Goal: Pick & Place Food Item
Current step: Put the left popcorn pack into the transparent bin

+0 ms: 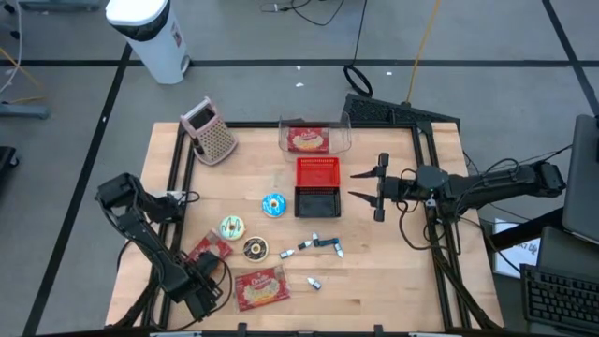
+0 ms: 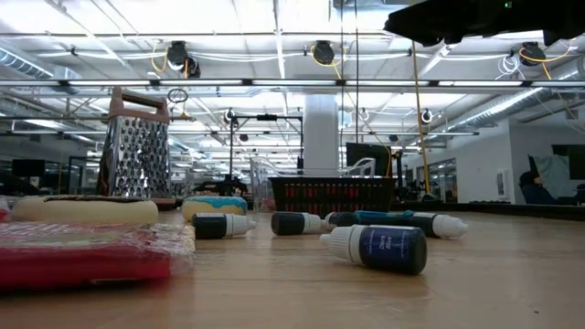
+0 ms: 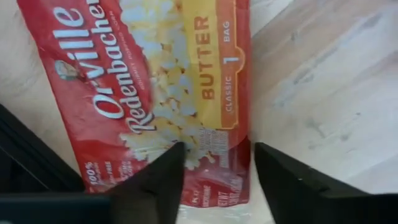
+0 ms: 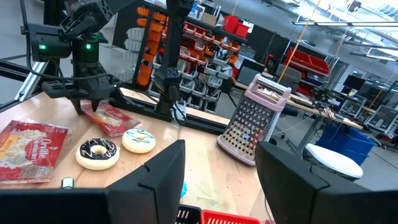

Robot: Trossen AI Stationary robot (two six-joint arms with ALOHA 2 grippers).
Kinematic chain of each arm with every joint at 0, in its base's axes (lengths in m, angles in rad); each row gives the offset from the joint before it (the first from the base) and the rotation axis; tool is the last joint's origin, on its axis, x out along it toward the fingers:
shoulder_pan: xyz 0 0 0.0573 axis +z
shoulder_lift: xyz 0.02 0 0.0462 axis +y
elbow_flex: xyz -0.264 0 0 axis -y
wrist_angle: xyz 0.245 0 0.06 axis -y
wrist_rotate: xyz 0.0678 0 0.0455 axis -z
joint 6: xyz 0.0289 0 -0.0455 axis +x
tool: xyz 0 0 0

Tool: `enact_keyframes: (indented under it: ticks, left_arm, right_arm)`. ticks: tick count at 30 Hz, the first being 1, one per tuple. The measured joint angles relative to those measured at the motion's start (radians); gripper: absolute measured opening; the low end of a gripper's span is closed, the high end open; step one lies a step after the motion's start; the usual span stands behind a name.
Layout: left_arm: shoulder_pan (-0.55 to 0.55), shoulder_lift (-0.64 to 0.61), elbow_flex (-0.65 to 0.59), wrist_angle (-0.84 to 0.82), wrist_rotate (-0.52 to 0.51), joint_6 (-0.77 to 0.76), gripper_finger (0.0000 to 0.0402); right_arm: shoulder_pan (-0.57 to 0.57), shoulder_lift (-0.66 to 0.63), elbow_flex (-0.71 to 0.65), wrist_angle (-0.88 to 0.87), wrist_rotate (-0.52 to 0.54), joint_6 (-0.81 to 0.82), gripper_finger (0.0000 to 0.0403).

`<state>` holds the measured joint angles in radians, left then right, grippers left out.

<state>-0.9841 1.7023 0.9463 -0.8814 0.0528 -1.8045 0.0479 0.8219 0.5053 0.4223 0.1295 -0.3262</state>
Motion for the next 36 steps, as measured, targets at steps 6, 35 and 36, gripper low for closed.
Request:
enact_keyframes:
  ticks: [6,35,36]
  left_arm:
    - [0.005,-0.007,0.001,0.014,0.062,0.074,0.0033]
    - [0.264,-0.111,0.348,-0.378,-0.256,0.569,0.0002]
    - [0.292,-0.100,0.353,-0.407,-0.288,0.626,0.0002]
  right_arm:
    - [0.000,0.000,0.000,0.000,0.000,0.009,0.0183]
    - [0.000,0.043,0.000,-0.001,0.000,0.040,0.0183]
    - [0.000,0.049,0.000,0.000,0.000,0.060,0.0183]
